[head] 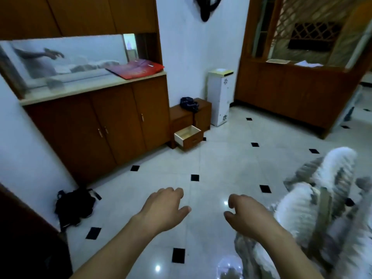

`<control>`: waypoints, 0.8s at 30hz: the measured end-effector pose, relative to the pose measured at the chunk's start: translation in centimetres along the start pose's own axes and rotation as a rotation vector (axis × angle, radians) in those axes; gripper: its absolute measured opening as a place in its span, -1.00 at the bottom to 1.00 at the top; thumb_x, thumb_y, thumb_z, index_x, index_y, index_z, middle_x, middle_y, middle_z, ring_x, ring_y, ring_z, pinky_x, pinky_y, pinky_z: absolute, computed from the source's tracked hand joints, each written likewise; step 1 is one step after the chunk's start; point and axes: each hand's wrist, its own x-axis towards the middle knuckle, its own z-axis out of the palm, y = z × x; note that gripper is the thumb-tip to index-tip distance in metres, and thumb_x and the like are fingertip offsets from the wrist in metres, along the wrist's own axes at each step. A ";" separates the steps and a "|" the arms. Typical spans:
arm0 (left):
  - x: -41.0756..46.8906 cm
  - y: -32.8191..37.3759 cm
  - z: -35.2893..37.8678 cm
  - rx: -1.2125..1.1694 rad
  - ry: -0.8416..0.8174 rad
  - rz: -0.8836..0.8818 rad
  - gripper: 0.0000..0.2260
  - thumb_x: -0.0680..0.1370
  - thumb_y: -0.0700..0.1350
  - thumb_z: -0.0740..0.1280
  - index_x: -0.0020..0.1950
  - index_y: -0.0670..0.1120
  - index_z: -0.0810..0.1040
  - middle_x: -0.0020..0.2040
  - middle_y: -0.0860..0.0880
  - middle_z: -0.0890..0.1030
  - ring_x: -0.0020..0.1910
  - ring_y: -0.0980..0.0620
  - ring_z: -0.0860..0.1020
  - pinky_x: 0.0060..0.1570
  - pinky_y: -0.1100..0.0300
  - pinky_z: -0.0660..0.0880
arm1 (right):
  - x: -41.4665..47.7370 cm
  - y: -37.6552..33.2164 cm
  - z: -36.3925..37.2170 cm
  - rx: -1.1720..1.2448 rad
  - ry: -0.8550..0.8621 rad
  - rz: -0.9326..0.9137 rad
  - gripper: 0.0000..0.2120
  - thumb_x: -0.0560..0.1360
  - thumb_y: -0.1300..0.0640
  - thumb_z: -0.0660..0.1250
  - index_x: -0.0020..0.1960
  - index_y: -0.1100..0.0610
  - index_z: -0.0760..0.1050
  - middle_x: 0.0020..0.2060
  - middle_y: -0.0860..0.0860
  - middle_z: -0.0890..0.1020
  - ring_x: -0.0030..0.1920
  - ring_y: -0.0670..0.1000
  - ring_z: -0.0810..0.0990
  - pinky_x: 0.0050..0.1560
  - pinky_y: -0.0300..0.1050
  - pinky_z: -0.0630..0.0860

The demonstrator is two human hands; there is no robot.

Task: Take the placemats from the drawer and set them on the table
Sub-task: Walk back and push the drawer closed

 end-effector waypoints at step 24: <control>42.8 -22.7 -7.1 -0.010 -0.011 -0.140 -0.60 0.55 0.24 0.22 0.23 0.00 0.46 0.14 -0.04 0.58 0.05 -0.05 0.54 -0.02 0.04 0.52 | 49.3 -8.2 -5.7 -0.069 -0.025 -0.029 -0.74 0.50 -0.12 0.25 0.05 0.04 0.46 -0.09 -0.03 0.57 -0.14 0.00 0.57 -0.08 -0.04 0.60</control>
